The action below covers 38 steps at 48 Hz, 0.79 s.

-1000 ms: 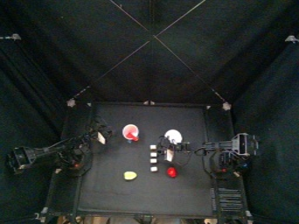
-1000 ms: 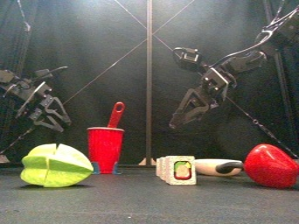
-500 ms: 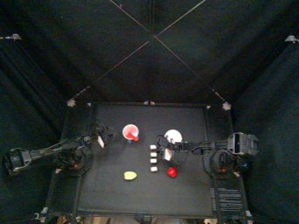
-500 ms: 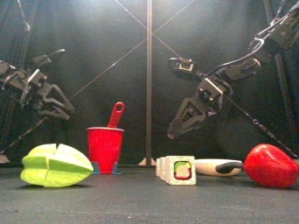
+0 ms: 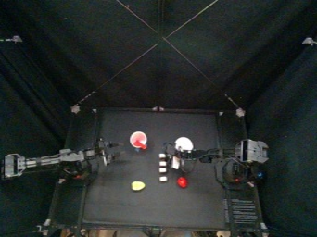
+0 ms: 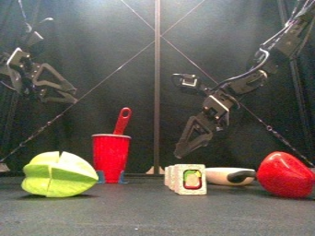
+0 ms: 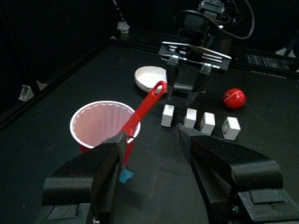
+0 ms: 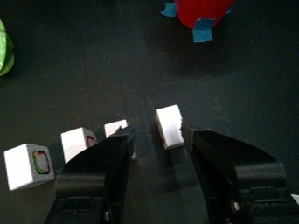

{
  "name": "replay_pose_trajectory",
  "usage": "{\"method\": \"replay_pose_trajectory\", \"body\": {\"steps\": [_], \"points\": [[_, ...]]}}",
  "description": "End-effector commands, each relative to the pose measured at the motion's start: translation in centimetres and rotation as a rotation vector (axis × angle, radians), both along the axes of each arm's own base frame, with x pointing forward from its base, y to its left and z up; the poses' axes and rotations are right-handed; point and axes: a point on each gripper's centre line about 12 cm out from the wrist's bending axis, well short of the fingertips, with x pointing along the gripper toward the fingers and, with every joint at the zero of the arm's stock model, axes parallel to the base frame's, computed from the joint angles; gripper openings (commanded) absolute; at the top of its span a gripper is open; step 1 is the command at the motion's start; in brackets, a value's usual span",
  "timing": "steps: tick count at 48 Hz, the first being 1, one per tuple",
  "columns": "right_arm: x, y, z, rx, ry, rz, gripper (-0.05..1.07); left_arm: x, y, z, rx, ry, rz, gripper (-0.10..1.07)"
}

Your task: Grab sushi piece from table

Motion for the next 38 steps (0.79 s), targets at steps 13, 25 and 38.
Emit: {"method": "replay_pose_trajectory", "body": {"steps": [13, 25, 38], "points": [[1.5, -1.5, 0.0, -0.004, 0.002, -0.029, 0.82, 0.3, 0.0, 0.5, 0.01, -0.013, -0.005, 0.86], [1.6, -2.0, -0.6, 0.003, 0.03, -0.045, 0.82, 0.2, 0.0, 0.5, 0.007, -0.014, -0.004, 0.86], [1.6, -2.3, -1.3, 0.01, 0.064, -0.059, 0.82, 0.4, 0.0, 1.0, -0.001, -0.037, -0.003, 0.86]]}}
